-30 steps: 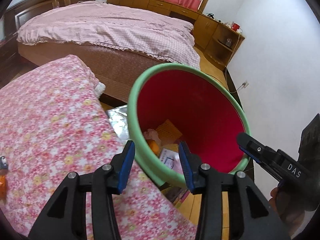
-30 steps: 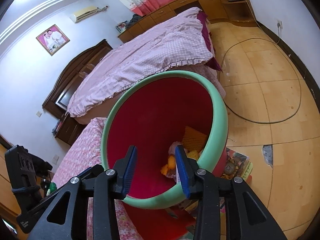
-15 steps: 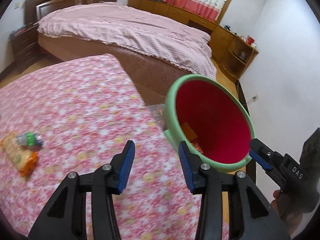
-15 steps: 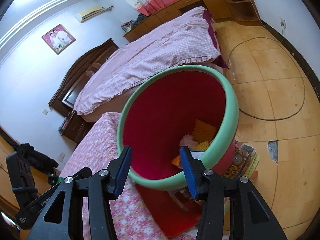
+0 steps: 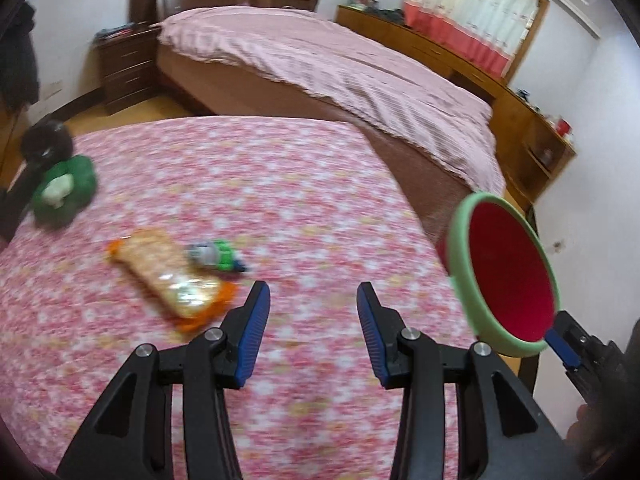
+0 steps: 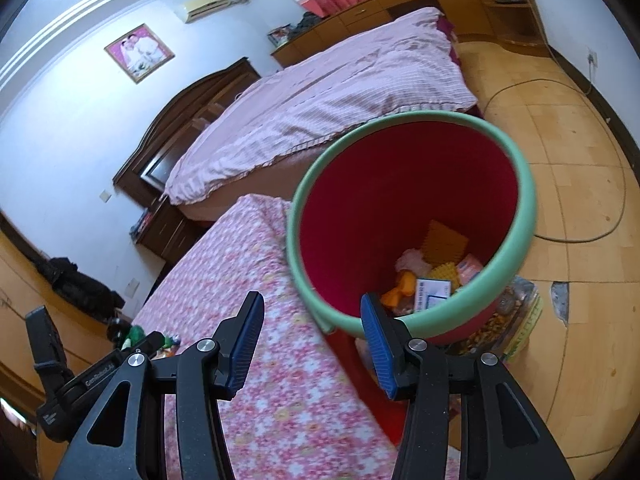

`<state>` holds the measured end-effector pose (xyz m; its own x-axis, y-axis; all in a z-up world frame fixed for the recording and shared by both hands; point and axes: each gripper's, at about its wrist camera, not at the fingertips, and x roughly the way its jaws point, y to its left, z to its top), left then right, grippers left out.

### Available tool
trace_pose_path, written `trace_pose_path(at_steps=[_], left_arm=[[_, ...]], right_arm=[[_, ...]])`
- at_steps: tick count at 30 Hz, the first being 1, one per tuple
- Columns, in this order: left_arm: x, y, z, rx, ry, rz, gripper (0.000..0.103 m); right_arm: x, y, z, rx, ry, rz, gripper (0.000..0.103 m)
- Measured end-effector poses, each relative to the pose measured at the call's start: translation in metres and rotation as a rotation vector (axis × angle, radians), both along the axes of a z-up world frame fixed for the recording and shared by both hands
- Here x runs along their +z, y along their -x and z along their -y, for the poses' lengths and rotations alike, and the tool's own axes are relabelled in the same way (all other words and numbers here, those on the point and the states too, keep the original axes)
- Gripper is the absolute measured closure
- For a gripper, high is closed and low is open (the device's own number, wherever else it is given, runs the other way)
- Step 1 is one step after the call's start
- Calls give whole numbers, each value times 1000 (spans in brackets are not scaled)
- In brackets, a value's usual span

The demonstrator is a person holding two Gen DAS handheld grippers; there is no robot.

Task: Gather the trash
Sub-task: 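Move both open tools back over the bed, then grasp the yellow snack wrapper with the left tool and lift it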

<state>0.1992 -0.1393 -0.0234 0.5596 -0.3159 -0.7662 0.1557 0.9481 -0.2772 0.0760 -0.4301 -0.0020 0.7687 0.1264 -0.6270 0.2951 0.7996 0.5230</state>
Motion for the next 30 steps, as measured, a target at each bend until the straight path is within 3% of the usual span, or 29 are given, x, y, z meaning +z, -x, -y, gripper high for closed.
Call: trace_pose_path(at_steps=[12,16,20,25,30], left_arm=[[-26,-17,-44,133,-80,-71,58],[-35,-25,-46,170,-122,-81,49],[-48,-38,-51,193,-111,-115,47],[-52,-46,-53,218,-95,-102,46],[-55,-51,-49,215,-137,-74,47]], right_arm=[[-4,-22,-26,68,12,-22,51],[-11,-29,-30,86,11,-44,51],[-18,-33,-32,94,5,-58,50],[-23,-38,-34,105,0,-72,50],[-27,-39,-37,115,-9,-80,50]])
